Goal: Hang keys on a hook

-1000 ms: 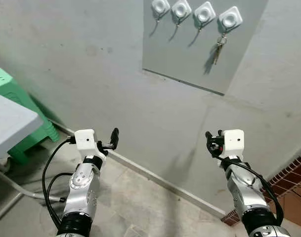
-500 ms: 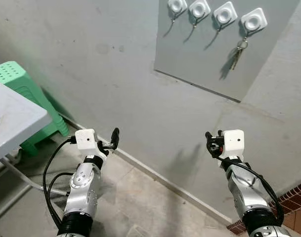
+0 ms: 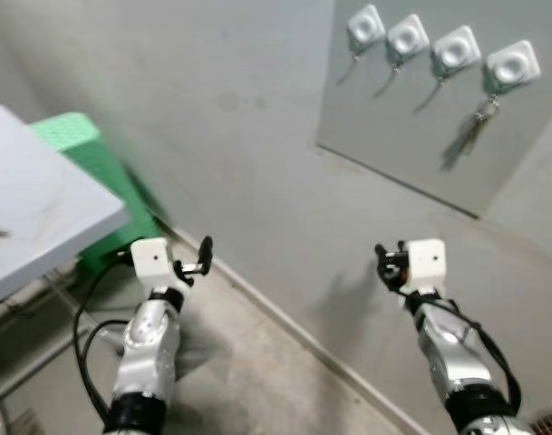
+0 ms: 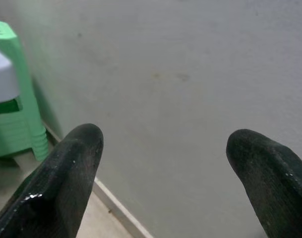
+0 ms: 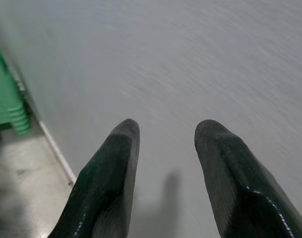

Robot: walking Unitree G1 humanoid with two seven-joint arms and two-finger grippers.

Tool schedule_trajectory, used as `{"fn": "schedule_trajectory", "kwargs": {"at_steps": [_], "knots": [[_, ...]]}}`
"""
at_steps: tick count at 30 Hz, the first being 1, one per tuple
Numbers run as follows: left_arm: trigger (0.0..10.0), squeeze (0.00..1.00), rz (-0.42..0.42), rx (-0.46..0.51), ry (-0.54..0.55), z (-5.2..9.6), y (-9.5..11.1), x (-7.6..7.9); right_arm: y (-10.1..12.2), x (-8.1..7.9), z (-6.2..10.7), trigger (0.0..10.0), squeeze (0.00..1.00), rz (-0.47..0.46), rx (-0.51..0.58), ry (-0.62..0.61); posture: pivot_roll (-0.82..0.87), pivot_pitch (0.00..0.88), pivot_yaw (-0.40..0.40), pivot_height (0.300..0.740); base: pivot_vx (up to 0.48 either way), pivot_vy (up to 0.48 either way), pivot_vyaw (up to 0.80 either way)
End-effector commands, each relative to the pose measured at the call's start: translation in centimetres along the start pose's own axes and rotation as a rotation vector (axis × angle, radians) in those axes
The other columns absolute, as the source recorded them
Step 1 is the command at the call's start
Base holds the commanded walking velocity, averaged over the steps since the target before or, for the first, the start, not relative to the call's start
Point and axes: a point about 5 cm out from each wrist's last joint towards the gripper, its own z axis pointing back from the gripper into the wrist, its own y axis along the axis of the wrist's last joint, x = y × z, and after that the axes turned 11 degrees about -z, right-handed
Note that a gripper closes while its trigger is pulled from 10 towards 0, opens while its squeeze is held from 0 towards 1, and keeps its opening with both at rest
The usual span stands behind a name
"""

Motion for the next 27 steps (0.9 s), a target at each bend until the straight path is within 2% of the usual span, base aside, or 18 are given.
{"fn": "schedule_trajectory", "kwargs": {"at_steps": [1, 27], "knots": [[10.0, 0.0, -0.021, -0.006, 0.026, 0.23, -0.04, -1.0, 0.19, -0.79, -0.26, 10.0, 0.0, -0.004, 0.006, 0.026, 0.01, 0.002, -0.054, 0.74, 0.0, 0.0, 0.8], [10.0, 0.0, -0.015, -0.013, 0.046, 0.35, -0.13, -1.1, 0.43, -0.44, -0.2, 10.0, 0.0, 0.003, 0.008, 0.027, 0.01, 0.012, -0.064, 0.74, 0.0, 0.0, 0.8]]}}
